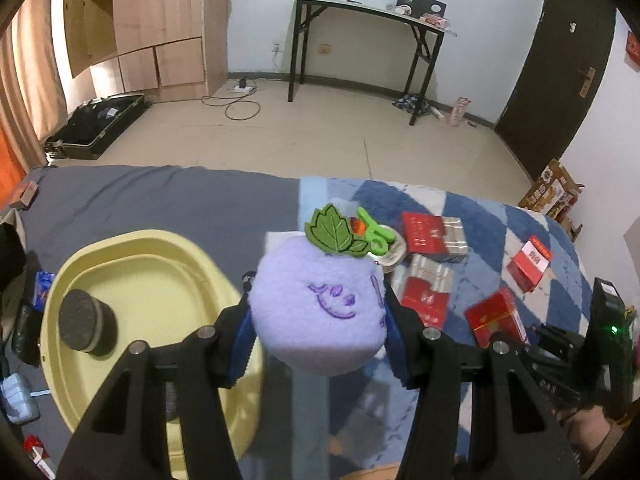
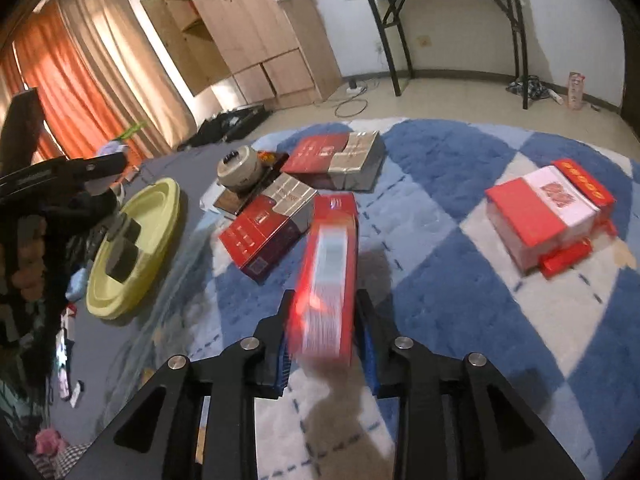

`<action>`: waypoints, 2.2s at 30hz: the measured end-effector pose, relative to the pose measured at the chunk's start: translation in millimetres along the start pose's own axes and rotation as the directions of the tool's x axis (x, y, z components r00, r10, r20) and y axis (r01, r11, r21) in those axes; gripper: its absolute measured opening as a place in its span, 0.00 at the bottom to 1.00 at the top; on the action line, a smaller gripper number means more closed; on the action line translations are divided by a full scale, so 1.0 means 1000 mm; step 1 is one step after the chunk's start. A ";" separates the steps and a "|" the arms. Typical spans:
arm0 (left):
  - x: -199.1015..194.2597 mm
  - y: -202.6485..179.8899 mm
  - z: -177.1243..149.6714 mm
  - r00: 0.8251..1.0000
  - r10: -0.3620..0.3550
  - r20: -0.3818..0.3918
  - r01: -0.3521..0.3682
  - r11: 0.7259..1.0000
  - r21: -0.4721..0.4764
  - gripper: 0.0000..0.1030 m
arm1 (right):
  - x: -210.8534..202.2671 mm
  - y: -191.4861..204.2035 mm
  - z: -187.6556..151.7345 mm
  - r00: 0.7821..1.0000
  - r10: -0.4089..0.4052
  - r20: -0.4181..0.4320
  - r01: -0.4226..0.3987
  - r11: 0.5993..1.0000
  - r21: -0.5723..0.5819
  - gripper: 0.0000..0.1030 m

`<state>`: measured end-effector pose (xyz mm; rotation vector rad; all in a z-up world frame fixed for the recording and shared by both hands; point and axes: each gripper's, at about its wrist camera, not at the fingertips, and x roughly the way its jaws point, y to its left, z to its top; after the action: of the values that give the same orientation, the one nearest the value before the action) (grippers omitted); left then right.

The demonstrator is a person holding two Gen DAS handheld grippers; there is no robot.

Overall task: Organize rigid objects
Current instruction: 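Place the plush ball and red box into the yellow tray, then grasp the round tin with left gripper while right grasps the red carton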

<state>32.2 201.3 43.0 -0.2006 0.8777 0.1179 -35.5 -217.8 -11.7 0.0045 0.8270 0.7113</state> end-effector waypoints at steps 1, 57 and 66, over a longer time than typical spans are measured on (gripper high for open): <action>-0.001 0.005 0.000 1.000 0.000 0.001 0.000 1.000 -0.007 0.55 | 0.006 -0.001 0.000 1.000 -0.015 -0.020 0.015 1.000 -0.010 0.20; 0.032 -0.030 0.002 1.000 -0.016 0.014 0.014 0.996 0.092 1.00 | -0.059 -0.033 0.060 0.939 -0.319 0.127 0.331 0.940 -0.088 1.00; 0.086 -0.073 0.008 0.999 -0.009 -0.040 0.017 0.981 0.193 1.00 | -0.027 -0.077 0.049 0.951 -0.280 0.132 0.294 0.950 -0.102 0.99</action>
<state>106.4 133.7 -9.8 -0.0273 0.9207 0.0160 29.7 -280.2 19.7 -0.1798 0.6550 0.4790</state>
